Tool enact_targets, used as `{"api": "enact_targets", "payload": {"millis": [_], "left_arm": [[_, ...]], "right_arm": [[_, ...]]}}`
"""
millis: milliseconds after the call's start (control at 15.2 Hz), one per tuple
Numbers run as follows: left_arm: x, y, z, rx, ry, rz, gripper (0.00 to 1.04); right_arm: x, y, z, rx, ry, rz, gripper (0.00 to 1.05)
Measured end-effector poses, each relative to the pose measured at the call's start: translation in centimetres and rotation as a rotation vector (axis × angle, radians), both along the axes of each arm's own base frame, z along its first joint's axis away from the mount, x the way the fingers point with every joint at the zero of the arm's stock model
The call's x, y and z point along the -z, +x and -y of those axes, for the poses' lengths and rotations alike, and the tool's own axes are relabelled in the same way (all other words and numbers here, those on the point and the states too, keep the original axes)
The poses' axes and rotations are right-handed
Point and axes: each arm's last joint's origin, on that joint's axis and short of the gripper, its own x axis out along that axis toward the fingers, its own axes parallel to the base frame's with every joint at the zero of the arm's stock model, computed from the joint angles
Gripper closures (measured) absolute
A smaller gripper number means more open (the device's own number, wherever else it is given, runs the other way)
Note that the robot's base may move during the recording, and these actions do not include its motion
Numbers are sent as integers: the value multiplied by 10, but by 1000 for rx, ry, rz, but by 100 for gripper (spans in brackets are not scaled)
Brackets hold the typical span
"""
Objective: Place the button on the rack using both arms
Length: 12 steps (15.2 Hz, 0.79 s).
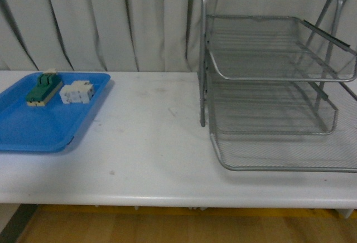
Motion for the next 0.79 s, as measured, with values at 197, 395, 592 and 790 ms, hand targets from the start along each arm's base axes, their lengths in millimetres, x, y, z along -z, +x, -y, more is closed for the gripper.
{"api": "enact_targets", "payload": {"millis": [197, 395, 592, 790], "left_arm": [[0, 0, 0, 2, 0, 0, 68], [0, 0, 0, -2, 0, 0, 69], [0, 0, 1, 5, -2, 0, 69], [-4, 16, 27, 172, -44, -42, 69]], "right_arm": [[0, 0, 0, 0, 0, -1, 6], [0, 0, 0, 0, 0, 2, 6], [0, 0, 0, 3, 0, 1, 6], [0, 0, 0, 3, 0, 1, 6]]}}
